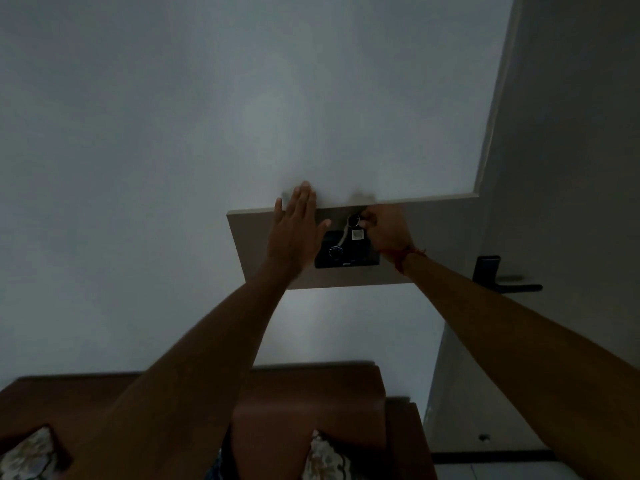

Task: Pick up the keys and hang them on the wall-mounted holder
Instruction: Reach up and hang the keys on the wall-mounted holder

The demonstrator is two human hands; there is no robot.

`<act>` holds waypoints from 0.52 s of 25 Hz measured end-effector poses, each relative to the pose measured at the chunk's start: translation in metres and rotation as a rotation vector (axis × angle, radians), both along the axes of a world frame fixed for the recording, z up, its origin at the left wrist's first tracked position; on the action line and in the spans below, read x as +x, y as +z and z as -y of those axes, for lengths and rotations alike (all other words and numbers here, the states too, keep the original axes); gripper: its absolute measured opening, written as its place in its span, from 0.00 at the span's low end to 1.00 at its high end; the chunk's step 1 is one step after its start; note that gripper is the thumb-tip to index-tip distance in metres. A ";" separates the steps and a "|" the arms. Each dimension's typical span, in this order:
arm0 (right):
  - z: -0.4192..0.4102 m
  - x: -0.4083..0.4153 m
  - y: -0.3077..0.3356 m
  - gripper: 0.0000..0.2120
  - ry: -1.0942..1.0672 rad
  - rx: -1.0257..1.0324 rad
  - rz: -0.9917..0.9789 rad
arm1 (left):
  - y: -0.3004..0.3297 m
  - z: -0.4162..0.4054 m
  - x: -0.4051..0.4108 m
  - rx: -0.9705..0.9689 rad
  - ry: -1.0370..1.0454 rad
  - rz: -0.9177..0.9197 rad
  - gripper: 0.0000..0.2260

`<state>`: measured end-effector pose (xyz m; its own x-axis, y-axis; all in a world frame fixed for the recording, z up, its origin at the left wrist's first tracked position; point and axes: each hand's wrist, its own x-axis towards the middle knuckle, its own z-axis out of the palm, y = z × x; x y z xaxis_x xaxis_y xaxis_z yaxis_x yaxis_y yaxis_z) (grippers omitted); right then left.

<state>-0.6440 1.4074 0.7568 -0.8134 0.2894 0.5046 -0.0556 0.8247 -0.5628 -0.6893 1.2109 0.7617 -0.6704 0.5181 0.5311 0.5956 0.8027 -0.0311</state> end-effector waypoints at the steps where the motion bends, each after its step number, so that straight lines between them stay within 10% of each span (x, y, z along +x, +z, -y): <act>1: 0.001 -0.001 -0.004 0.06 -0.018 -0.001 -0.005 | -0.002 0.000 -0.001 -0.001 0.000 0.001 0.31; 8: -0.006 0.004 -0.001 0.04 -0.018 0.343 0.018 | -0.004 0.000 -0.003 0.009 0.008 0.018 0.30; 13: 0.004 0.012 0.010 0.26 0.003 0.613 -0.108 | -0.004 -0.002 -0.002 0.020 0.000 0.025 0.30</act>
<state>-0.6316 1.4032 0.7664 -0.7491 -0.0807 0.6575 -0.0882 0.9959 0.0218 -0.6911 1.2133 0.7576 -0.6838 0.5071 0.5246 0.5956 0.8033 0.0000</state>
